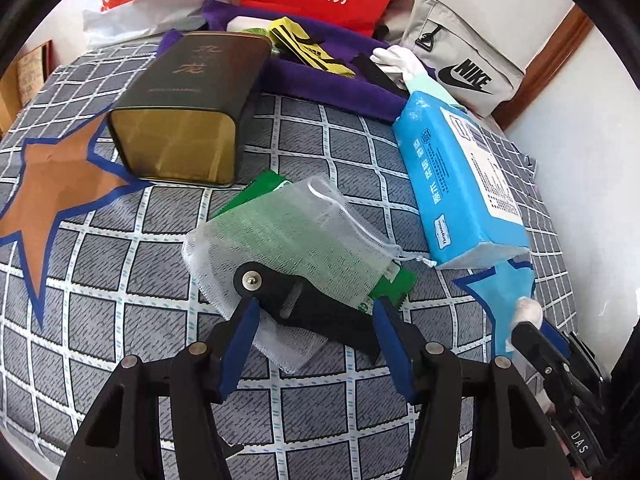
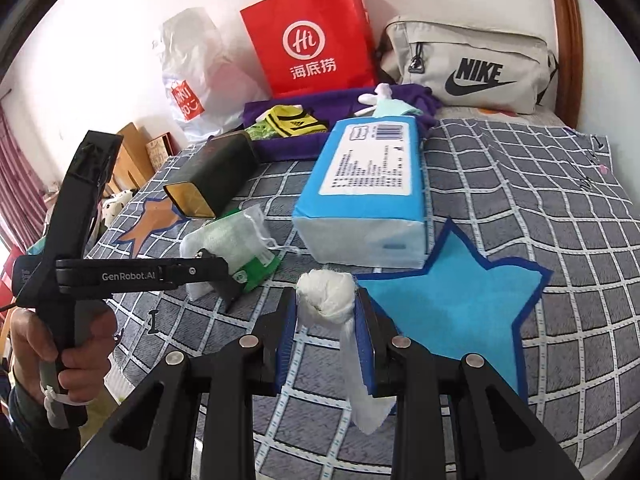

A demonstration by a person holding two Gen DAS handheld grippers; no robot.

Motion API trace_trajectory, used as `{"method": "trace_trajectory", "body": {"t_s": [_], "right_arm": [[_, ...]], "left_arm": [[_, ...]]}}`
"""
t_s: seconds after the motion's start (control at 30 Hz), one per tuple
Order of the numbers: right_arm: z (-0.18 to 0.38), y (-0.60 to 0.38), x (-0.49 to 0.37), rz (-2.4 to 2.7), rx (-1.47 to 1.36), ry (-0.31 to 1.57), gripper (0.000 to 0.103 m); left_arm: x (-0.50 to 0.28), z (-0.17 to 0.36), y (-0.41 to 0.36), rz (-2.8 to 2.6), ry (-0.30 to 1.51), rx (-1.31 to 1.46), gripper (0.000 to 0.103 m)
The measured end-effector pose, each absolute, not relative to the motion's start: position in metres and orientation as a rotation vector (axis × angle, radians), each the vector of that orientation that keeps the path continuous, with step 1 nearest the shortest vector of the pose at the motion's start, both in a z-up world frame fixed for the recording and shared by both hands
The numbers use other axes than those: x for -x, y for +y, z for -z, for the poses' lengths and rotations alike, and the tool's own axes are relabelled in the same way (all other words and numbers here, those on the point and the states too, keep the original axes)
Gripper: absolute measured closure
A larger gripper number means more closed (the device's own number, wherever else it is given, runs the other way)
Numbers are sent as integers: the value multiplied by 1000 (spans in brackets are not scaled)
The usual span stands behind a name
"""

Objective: Organize soft objects
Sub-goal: 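Grasp the white cloth ball with the right tool and lift it, then carry the white cloth ball in the right tool onto the purple towel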

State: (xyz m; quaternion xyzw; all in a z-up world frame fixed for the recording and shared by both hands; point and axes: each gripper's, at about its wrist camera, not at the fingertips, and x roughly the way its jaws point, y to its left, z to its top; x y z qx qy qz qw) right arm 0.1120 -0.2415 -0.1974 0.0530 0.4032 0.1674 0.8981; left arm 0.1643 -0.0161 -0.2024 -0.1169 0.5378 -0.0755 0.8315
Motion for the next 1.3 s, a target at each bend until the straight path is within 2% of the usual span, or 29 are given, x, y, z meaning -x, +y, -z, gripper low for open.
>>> {"method": "trace_trajectory", "body": {"t_s": [0.23, 0.3, 0.47, 0.57, 0.73, 0.8, 0.87, 0.9, 1.03, 1.07, 1.17, 1.3], "right_arm": [[206, -251, -115, -363, -147, 846, 75], [209, -252, -115, -366, -151, 850, 75], [211, -256, -116, -367, -161, 852, 75], [210, -258, -115, -361, -165, 849, 75], [210, -259, -114, -357, -169, 847, 75], [209, -258, -113, -356, -164, 848, 75], [209, -257, -112, -357, -156, 849, 75], [210, -257, -112, -359, -154, 851, 75], [216, -254, -112, -370, -135, 872, 75], [218, -253, -113, -376, -136, 881, 75], [231, -247, -119, -369, -122, 918, 75], [231, -244, -118, -364, -109, 913, 74]], "left_arm": [[-171, 206, -32, 94, 1132, 148, 46], [-173, 206, -34, 88, 1111, 134, 52], [-175, 205, -39, 130, 1073, 78, 74], [-170, 198, -36, 163, 1071, 81, 81], [-163, 201, -35, 164, 1096, 71, 81], [-162, 201, -35, 163, 1099, 81, 74], [-160, 202, -34, 172, 1121, 100, 56], [-158, 203, -34, 175, 1118, 102, 56], [-150, 204, -38, 165, 1091, 46, 57], [-149, 205, -41, 151, 1081, 17, 66], [-147, 204, -40, 152, 1068, -23, 77], [-141, 201, -29, 182, 1103, 6, 81]]}}
